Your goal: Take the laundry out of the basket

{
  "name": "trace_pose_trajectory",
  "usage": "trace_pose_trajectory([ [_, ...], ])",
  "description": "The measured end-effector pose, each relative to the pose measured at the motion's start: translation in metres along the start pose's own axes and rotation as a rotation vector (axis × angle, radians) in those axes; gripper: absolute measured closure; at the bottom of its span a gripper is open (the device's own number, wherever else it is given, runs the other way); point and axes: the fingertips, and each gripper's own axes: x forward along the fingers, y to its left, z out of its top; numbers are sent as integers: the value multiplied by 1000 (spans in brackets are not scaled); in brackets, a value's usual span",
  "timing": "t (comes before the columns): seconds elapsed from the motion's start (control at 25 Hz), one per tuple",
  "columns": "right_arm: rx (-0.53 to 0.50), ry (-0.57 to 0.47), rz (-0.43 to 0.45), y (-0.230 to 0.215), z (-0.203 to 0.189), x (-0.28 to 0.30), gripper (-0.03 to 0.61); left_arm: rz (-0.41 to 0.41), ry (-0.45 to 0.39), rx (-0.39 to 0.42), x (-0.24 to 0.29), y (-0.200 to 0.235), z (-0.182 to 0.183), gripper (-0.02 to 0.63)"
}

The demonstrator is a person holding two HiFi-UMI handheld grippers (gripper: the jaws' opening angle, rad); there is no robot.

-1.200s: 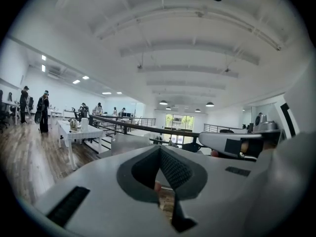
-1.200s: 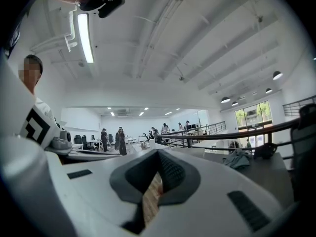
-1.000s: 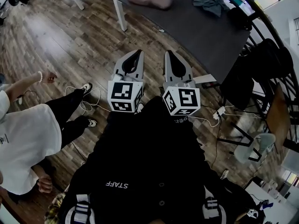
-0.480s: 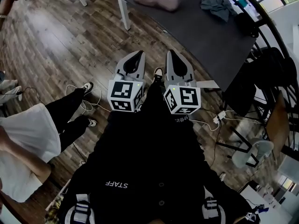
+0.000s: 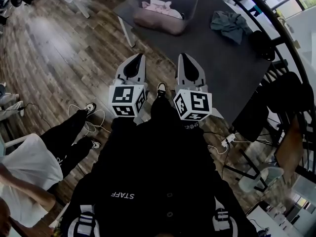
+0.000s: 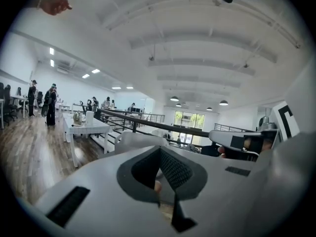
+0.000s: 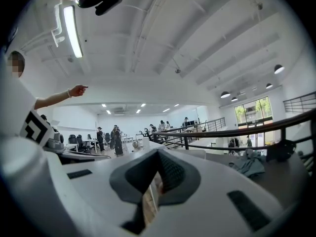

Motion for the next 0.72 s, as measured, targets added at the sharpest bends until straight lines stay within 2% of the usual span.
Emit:
trace_pose_trajectory([
  [0.4,6,36,67,-85,29,137,566,17,-3,0,164,9,51,614],
  [0.72,47,89,116,-121,21,196,566,68,62,7,225,20,47,614],
])
